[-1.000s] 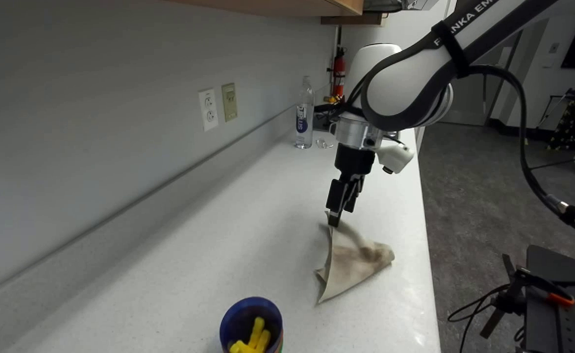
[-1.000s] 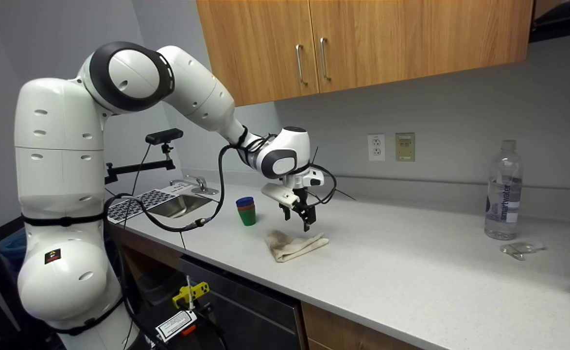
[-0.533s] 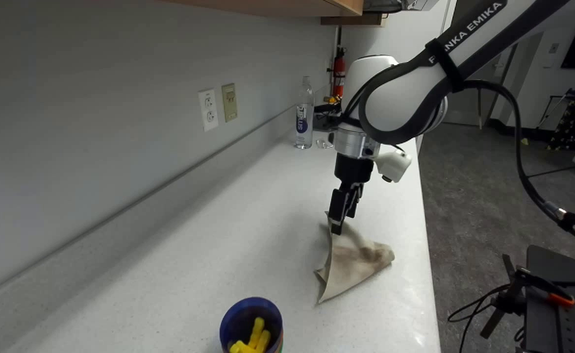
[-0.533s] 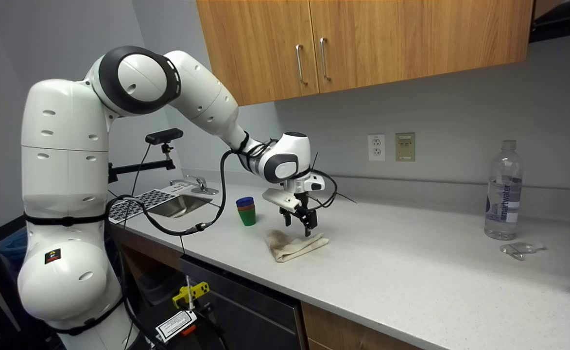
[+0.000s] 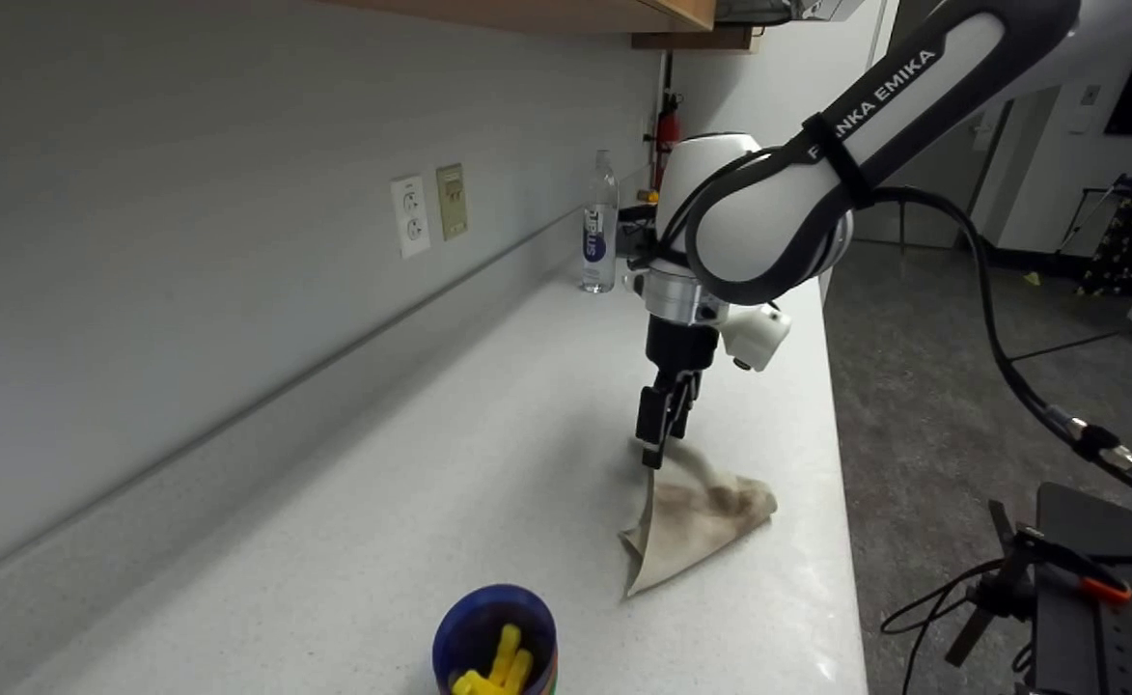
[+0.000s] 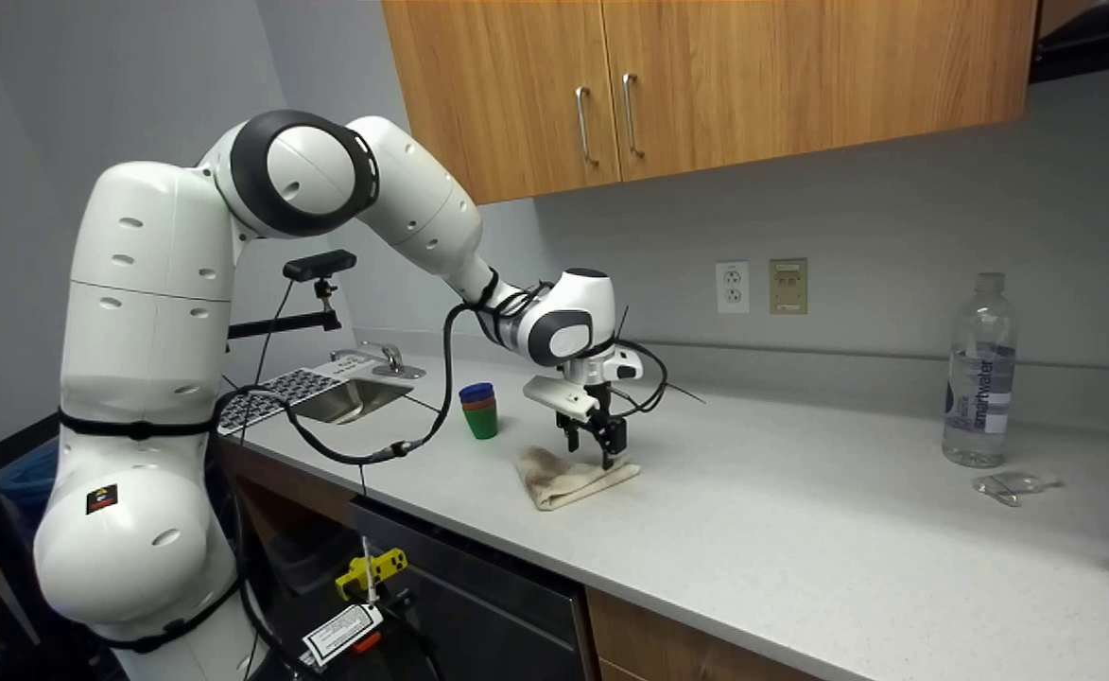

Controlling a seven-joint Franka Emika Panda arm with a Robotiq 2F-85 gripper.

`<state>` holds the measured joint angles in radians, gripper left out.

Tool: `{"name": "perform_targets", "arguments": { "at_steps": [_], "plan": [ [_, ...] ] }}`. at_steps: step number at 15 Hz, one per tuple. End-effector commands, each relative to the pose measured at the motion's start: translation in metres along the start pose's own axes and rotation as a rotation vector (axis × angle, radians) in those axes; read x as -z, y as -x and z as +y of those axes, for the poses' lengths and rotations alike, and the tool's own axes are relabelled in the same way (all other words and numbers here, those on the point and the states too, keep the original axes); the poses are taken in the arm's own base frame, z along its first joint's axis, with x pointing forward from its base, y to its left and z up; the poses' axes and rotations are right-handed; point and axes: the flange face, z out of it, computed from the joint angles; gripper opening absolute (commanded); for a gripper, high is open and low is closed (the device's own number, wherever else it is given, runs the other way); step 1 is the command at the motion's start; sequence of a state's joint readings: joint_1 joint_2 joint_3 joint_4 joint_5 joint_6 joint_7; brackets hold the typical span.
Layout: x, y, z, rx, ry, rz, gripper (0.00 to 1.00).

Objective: Unfold the cloth

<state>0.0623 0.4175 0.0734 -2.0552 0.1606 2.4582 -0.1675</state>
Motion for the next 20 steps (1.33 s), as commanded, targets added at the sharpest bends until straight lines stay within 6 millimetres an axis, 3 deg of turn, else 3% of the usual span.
{"name": "perform_targets", "arguments": {
  "at_steps": [1, 7, 20],
  "plan": [
    [0.000, -0.012, 0.013, -0.013, 0.015, 0.029, 0.96],
    [-0.002, -0.018, 0.020, -0.031, 0.002, 0.035, 1.00],
    [-0.018, -0.030, 0.011, -0.060, -0.010, 0.000, 1.00]
  ]
}}
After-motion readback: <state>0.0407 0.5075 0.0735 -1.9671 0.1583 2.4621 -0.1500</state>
